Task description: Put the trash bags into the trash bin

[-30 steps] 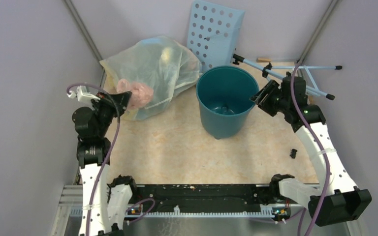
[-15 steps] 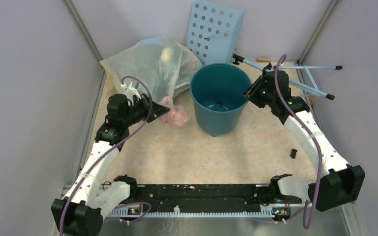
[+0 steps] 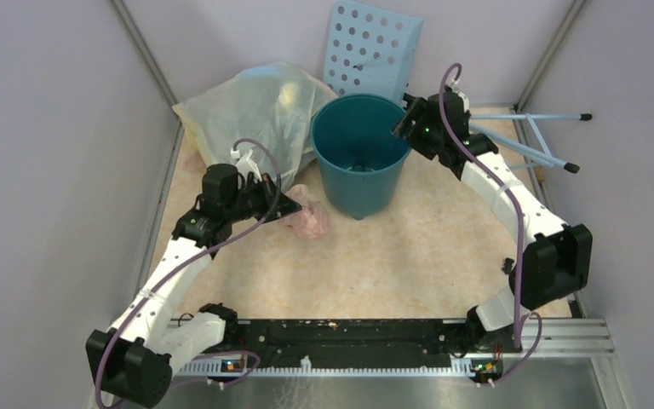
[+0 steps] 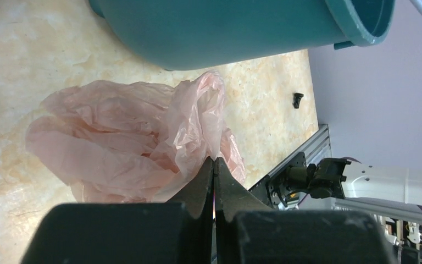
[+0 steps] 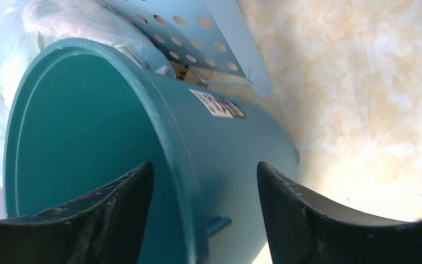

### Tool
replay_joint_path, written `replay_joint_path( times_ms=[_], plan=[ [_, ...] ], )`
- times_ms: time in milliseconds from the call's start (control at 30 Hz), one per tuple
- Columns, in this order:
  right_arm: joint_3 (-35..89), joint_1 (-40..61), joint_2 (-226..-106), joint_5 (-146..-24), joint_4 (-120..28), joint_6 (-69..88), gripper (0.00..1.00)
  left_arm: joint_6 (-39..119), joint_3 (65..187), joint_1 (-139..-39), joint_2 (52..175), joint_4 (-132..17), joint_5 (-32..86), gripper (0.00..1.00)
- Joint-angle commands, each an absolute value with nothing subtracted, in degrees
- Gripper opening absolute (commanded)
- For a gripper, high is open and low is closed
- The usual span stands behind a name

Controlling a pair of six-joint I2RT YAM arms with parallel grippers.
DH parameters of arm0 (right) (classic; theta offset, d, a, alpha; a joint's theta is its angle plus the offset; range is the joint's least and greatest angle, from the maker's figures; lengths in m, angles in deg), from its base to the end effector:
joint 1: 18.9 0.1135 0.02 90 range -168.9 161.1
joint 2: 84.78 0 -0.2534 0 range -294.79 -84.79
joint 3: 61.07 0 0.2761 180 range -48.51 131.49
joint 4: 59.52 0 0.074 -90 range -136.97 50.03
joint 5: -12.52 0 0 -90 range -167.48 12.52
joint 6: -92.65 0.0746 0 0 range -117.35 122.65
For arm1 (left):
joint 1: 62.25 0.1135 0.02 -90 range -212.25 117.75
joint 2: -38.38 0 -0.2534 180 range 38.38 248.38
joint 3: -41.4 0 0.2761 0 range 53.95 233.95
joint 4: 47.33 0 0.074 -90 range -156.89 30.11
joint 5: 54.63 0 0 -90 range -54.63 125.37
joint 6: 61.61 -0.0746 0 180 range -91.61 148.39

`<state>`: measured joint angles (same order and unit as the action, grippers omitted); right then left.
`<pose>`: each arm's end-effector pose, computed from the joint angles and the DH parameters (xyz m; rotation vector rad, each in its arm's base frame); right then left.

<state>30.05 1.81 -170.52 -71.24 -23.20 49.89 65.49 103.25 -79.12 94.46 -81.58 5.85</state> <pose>0.3800 0.1350 0.3159 0.5614 2.0902 0.5870 0.2529 -0.1151 0.2853 -0.0459 2.1873 -1.0912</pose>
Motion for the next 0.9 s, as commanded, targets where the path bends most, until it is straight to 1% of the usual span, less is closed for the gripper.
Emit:
replay_joint_path(
  times_ms=[0,67,167,333,400,600,700,733,800,867],
  plan=[
    [39.1,2.8,-172.2,-66.3,-19.5,44.1,0.76,64.9,100.8,-80.0,96.5,-80.0,3.8,0.00],
    [39.0,2.8,-170.4,-66.1,-18.9,41.0,0.81,65.9,99.3,-81.1,98.3,-78.5,2.4,0.00],
    [36.6,2.8,-165.2,-67.6,-18.5,37.2,0.82,66.4,98.0,-83.8,100.4,-76.8,3.0,0.00],
    [27.1,2.8,-152.7,-71.5,-18.1,33.6,0.83,66.8,97.2,-87.9,104.8,-74.4,3.0,0.00],
    [23.0,2.8,-147.3,-74.8,-17.3,32.7,0.83,67.2,96.4,-89.4,106.1,-72.6,2.9,0.00],
    [7.7,2.9,-132.7,-84.8,-14.4,34.2,0.74,69.8,93.2,-91.6,108.7,-67.6,1.1,0.00],
    [-2.4,3.3,-127.1,-90.5,-17.6,38.4,0.66,71.4,92.2,-91.8,108.7,-66.1,1.9,0.00],
    [-5.6,3.8,-125.8,-92.1,-19.4,40.6,0.64,72.5,91.7,-91.7,108.4,-64.8,2.3,0.00],
    [-11.9,6.6,-124.6,-92.9,-22.5,44.3,0.64,75.0,89.9,-91.8,107.3,-61.3,2.0,0.00],
    [-14.8,11.5,-124.9,-90.6,-25.5,46.0,0.67,78.1,88.8,-91.8,106.8,-57.8,0.9,0.00]
  ],
)
